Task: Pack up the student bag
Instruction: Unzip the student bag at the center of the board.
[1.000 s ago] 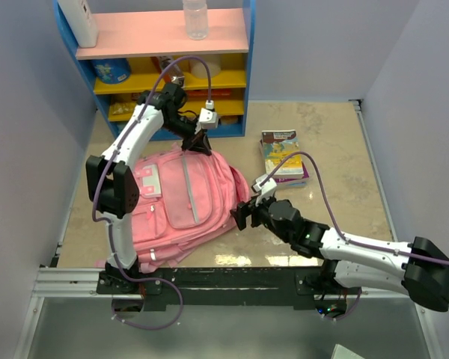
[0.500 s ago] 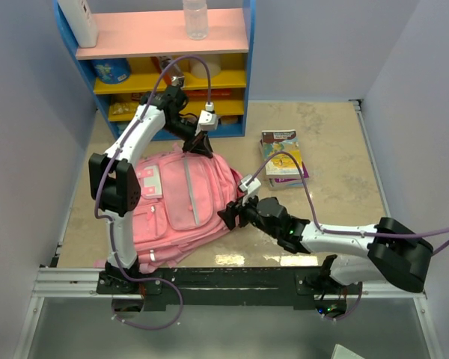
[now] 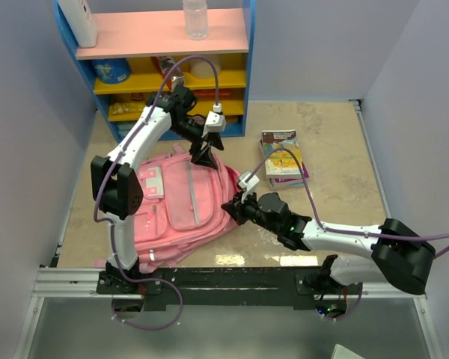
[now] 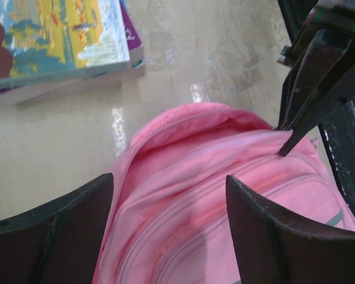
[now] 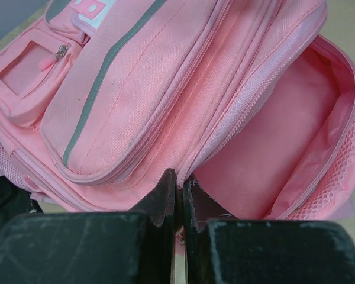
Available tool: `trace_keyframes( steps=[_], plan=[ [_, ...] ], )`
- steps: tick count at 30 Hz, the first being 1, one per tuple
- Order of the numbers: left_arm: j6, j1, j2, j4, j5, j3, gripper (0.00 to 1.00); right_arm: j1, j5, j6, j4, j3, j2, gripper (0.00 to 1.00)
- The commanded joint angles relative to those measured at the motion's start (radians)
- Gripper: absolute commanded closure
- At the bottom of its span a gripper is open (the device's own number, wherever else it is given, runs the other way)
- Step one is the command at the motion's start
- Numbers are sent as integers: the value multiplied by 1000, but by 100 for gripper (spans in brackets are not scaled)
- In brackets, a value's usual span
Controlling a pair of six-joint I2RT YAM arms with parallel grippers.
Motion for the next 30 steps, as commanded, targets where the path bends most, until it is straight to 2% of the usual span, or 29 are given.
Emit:
trace_keyframes(
  steps=[1, 5, 9, 15, 18, 20, 22, 23, 25, 26, 27, 28, 29, 30],
  plan=[
    [65, -54, -109, -11, 108, -33, 17, -1, -40, -84, 67, 86, -8, 100],
    [130, -112, -108, -12, 70, -99, 16, 0, -37, -126, 22, 110, -15, 100],
    [189, -124, -126, -12, 36, -175, 17, -1, -6, -149, 5, 106, -81, 100],
    [199, -124, -119, -12, -1, -197, 22, -1, 21, -169, 43, 69, -166, 100],
    [197, -127, -100, -12, 13, -168, 28, 0, -3, -170, 43, 76, -166, 100],
    [191, -146, -85, -12, 14, -151, 45, -1, 0, -169, 41, 78, -163, 100],
    [199, -152, -86, -14, 0, -162, 57, -1, 23, -172, 41, 72, -172, 100],
    [203, -155, -90, -12, -7, -166, 68, -1, 28, -172, 44, 69, -175, 100],
    [210, -155, -94, -12, -27, -176, 81, -1, 28, -173, 52, 63, -181, 100],
    [210, -155, -96, -14, -32, -176, 94, -1, 34, -170, 51, 63, -183, 100],
    [211, -157, -100, -12, -36, -176, 100, -1, 37, -170, 49, 63, -183, 91],
    [216, -155, -102, -12, -41, -176, 100, -1, 43, -161, 48, 60, -189, 74],
    [216, -155, -105, -12, -44, -176, 100, -1, 49, -161, 46, 56, -196, 51],
    [216, -154, -106, -12, -49, -174, 100, 0, 52, -162, 47, 41, -207, 43]
  ],
)
